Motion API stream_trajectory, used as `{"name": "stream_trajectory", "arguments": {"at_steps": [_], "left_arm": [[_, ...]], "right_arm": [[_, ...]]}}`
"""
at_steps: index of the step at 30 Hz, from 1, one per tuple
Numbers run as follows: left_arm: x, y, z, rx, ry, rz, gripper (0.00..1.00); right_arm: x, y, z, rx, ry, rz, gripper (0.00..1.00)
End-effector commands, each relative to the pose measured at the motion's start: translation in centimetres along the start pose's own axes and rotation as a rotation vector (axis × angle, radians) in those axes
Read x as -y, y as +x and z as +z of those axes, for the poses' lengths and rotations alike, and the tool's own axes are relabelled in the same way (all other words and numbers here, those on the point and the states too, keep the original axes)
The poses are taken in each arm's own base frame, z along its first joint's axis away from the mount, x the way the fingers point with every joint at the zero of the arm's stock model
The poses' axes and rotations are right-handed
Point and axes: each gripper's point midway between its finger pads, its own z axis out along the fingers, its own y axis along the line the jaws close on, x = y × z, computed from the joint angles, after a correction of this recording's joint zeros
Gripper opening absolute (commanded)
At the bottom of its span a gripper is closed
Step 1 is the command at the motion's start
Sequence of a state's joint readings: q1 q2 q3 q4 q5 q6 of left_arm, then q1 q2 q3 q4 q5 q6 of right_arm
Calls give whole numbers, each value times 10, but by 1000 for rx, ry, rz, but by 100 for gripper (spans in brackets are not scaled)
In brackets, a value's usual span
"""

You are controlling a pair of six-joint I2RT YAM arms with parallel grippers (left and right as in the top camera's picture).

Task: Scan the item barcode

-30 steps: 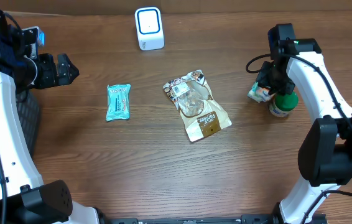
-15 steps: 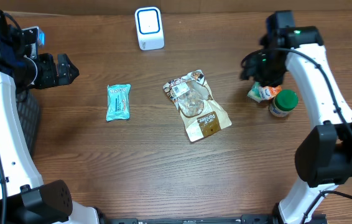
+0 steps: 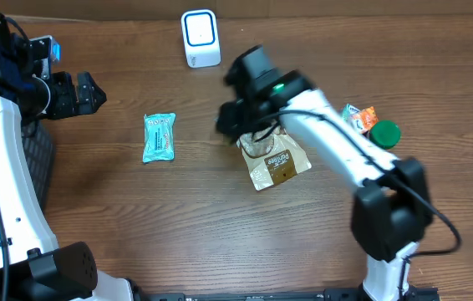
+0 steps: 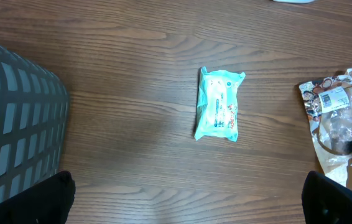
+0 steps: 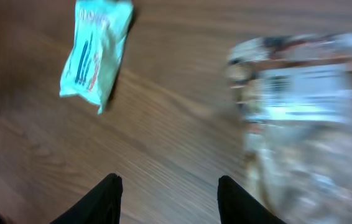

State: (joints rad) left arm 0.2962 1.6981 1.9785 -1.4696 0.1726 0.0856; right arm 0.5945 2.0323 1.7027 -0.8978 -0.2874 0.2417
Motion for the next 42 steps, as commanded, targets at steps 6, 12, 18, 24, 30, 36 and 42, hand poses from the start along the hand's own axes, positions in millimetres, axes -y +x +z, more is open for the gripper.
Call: {"name": "stream_trajectory", "arguments": {"at_steps": [6, 12, 18, 24, 30, 36, 42], "left_arm": [[3, -3, -4, 18, 11, 25, 100], [3, -3, -4, 18, 11, 25, 100], [3, -3, -4, 18, 11, 25, 100], [3, -3, -4, 18, 10, 25, 100], [3, -3, -4, 18, 11, 25, 100], [3, -3, -4, 18, 11, 25, 99], [3, -3, -4, 18, 11, 25, 99]], "right_arm": [[18, 25, 73, -101, 85, 17, 44], [46, 23, 77, -90, 181, 111, 44], [49, 22, 76, -89, 183, 131, 43], [46, 16, 72, -70, 176, 127, 40], [59, -6, 2, -17, 185, 185, 40], [134, 5, -62, -39, 267, 320, 46], [191, 29, -62, -92, 273, 377, 45]]}}
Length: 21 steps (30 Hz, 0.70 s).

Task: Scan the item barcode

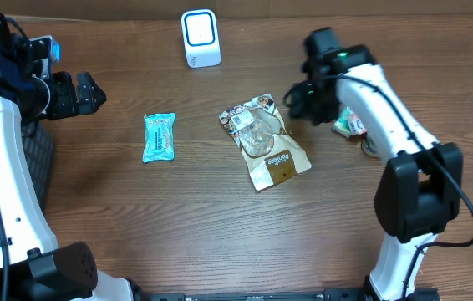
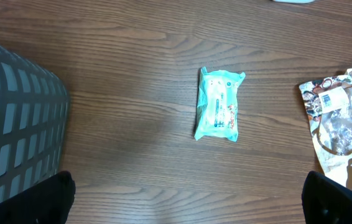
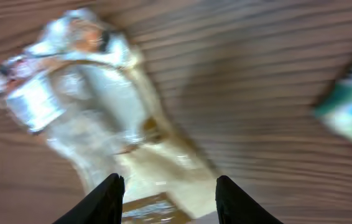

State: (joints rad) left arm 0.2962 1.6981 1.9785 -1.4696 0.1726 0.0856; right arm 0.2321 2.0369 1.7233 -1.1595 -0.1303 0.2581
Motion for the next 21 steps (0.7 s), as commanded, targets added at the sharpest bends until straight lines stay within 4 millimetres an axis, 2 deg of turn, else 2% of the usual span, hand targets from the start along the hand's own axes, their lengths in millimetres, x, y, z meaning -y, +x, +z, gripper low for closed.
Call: {"name": "stream_trajectory", "arguments": {"at_steps": [1, 7, 11, 18, 21], "left_arm": [[3, -3, -4, 18, 11, 25, 100], [3, -3, -4, 18, 11, 25, 100], [4, -28, -6, 120, 8, 1, 100], [25, -27, -7, 94, 145, -367, 99], [34, -27, -8, 83, 197, -354, 98]], "right_arm": [[13, 6, 11, -21, -31, -46, 45], [20, 13, 30, -32, -70, -79, 45], [21, 16, 34, -39, -69, -78, 45], [20, 15, 34, -35, -70, -79, 45], [21, 17, 35, -42, -69, -77, 45]]}}
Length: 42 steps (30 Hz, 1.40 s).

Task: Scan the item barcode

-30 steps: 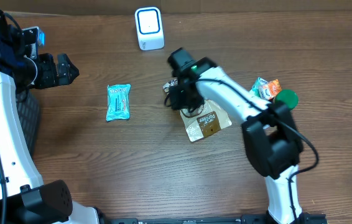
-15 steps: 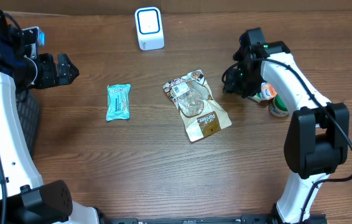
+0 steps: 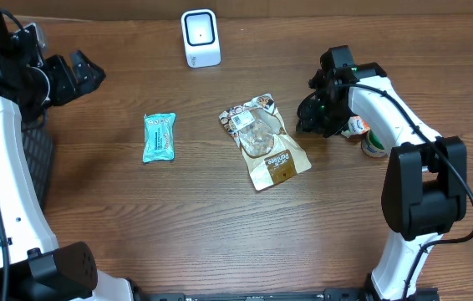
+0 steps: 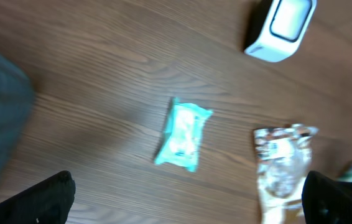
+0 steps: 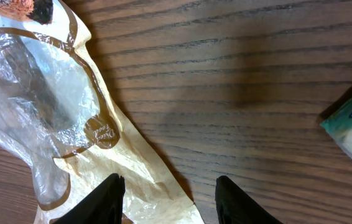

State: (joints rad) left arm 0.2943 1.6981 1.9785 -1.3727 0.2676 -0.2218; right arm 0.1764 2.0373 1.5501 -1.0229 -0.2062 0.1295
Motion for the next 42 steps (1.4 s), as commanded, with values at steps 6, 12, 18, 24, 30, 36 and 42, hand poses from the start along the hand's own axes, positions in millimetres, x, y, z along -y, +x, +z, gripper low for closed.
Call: {"name": "stream_trajectory", "arguments": {"at_steps": [6, 12, 18, 24, 30, 36, 42], "left_arm": [[40, 29, 19, -110, 106, -23, 4], [87, 78, 70, -222, 152, 140, 4], [130, 127, 111, -273, 211, 272, 4], [141, 142, 127, -277, 232, 305, 4], [150, 139, 140, -257, 252, 339, 4], [186, 147, 171, -200, 335, 577, 4], [207, 185, 216, -243, 375, 811, 4]], "right_arm": [[-2, 7, 7, -5, -33, -2, 45], [-16, 15, 16, -26, -129, 0, 41], [-37, 45, 35, -102, -152, -46, 40], [-66, 71, 49, -152, -148, -136, 40], [-67, 51, 36, -100, -161, -101, 31], [-51, 16, -27, 30, -198, -39, 29], [-39, 18, -45, 47, -195, -7, 29]]}}
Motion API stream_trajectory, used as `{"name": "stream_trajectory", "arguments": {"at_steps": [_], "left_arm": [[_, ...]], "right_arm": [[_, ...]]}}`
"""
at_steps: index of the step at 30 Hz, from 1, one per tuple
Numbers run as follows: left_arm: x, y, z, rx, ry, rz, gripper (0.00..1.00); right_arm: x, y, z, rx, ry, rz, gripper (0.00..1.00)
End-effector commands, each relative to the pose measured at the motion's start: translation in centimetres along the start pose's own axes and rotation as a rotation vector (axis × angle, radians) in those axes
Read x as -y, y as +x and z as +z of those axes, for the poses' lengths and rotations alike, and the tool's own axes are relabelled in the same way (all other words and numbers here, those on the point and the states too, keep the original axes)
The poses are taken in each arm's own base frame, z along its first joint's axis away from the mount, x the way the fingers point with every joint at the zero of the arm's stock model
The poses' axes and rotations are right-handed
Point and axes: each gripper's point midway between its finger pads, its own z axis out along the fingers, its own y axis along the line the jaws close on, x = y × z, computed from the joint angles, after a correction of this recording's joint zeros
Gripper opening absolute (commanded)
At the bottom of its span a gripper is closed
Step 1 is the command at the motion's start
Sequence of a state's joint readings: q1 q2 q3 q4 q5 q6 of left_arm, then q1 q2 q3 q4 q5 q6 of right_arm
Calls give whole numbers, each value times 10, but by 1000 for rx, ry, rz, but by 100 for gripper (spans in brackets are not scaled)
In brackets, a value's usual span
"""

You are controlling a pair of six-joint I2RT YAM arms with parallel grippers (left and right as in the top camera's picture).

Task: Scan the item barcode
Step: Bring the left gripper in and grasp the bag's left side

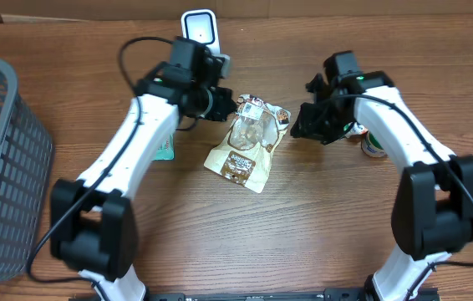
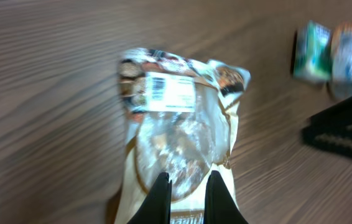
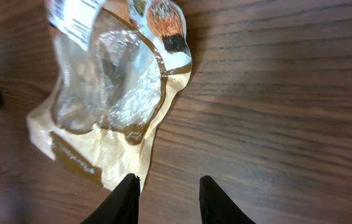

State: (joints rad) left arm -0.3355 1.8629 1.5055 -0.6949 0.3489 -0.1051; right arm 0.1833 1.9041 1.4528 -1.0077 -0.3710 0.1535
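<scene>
The tan snack bag (image 1: 249, 144) lies mid-table, its clear window up and its white barcode label (image 2: 168, 91) at the far end. My left gripper (image 1: 224, 104) hovers over it; in the left wrist view the gripper (image 2: 187, 198) has a narrow gap between its fingers and only the bag (image 2: 182, 137) far below them. My right gripper (image 1: 305, 124) is just right of the bag, open and empty (image 3: 171, 199), with the bag (image 3: 107, 106) ahead of its left finger. The white scanner (image 1: 199, 33) stands at the back.
A grey basket (image 1: 2, 167) fills the left edge. A teal packet (image 1: 167, 150) is half hidden under my left arm. A green-lidded item and a small colourful packet (image 1: 372, 144) sit behind my right arm, at the right.
My left arm has swung from the far left to over the bag, its fingers much closer together. The bag has turned, its bottom now toward the lower left. The right gripper stays beside it.
First my right gripper was over the bag's top while the left waited wide open at the far left. Then the right gripper was away to the right near the small packets. Now both grippers flank the bag, which has turned.
</scene>
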Motion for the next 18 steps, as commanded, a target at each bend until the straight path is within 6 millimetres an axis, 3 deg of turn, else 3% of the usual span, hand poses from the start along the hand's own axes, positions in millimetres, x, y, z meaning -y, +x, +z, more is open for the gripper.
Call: {"name": "stream_trajectory", "arguments": {"at_steps": [1, 8, 10, 14, 18], "left_arm": [[5, 18, 43, -76, 27, 150, 4], [-9, 35, 85, -134, 36, 182, 4], [-12, 38, 94, -140, 38, 203, 4], [-17, 40, 100, -146, 28, 183, 4], [-26, 46, 106, -168, -16, 118, 4]], "right_arm": [[-9, -4, -15, 28, -21, -9, 29], [-10, 4, -10, 4, -20, -3, 28], [-8, 8, -5, -6, -18, 26, 21], [-7, 17, 9, -27, -48, 57, 13], [-6, 20, 19, -26, -76, 78, 12]]}}
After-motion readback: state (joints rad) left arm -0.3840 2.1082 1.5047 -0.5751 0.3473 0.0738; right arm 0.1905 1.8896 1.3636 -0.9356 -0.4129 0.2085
